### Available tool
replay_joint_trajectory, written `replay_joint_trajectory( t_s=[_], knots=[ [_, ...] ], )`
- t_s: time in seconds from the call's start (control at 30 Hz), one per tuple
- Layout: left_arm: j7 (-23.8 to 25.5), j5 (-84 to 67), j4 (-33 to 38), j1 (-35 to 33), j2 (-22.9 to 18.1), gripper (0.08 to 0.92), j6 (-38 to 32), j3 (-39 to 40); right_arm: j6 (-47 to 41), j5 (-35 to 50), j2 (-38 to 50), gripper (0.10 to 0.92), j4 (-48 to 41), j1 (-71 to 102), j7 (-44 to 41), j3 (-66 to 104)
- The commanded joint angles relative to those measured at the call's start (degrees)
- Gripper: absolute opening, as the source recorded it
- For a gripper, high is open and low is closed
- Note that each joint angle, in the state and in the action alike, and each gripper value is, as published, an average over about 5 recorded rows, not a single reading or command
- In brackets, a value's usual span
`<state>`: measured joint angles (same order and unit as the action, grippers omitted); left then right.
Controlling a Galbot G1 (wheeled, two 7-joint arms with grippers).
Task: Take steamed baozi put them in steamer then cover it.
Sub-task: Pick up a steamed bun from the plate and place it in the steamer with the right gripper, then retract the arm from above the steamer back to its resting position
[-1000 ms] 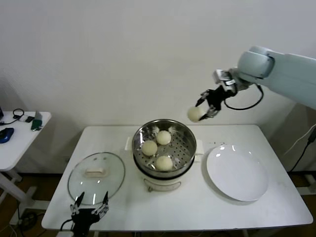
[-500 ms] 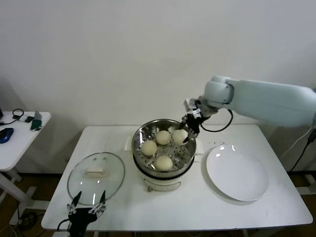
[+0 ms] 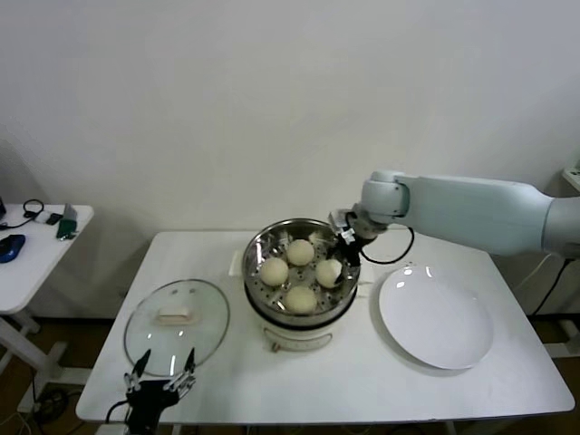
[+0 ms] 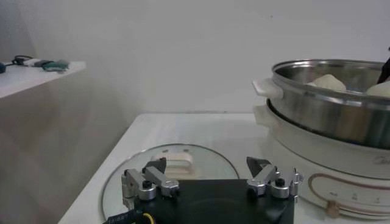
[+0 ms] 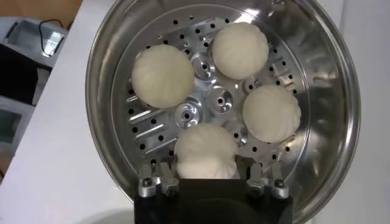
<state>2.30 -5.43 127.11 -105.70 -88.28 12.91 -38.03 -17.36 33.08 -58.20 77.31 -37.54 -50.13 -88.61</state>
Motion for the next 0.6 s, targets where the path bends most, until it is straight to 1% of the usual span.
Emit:
replay_joint_trajectory(
  t_s=[0.03,0.1,0.2,0.27,0.33,0.4,0.5,0.6],
  knots=[
    [0.08,0.01,0.2,0.0,0.06,0.823,0.25,-0.09,1.61,2.02,0.29,0.757,-1.25,-1.98,-1.06,1.94],
    [0.17,0.06,0.3,-0.03,0.2,0.823,0.6,-0.14,2.52,6.83,1.34,0.797,-1.52,-4.88,-3.55,2.83],
    [0.18,0.04,0.37,0.07,0.59,0.823,1.21,-0.17,3.04,16.58,3.77,0.819,-2.8,-8.69,-6.92,5.15],
    [0.01,-0.1,0.37,0.32,0.99,0.823,1.61,-0.24,1.71,22.62,5.89,0.821,-4.34,-8.59,-5.54,9.13],
    [-0.26,-0.22,0.37,0.79,1.39,0.823,2.18,-0.38,-0.54,26.94,8.27,0.822,-5.31,-5.31,0.83,16.27],
    [-0.4,-0.28,0.37,1.49,1.78,0.823,2.6,-0.56,-2.75,28.31,10.99,0.823,-4.97,2.06,12.42,27.05],
    [-0.31,-0.42,0.36,2.67,2.38,0.823,2.68,-0.68,-3.89,26.34,15.37,0.823,-2.28,14.83,27.83,43.35],
    [-0.41,-0.72,0.34,4.03,2.85,0.823,2.91,-0.62,-2.55,24.06,20.15,0.823,1.51,25.8,34.91,54.76]
  ],
)
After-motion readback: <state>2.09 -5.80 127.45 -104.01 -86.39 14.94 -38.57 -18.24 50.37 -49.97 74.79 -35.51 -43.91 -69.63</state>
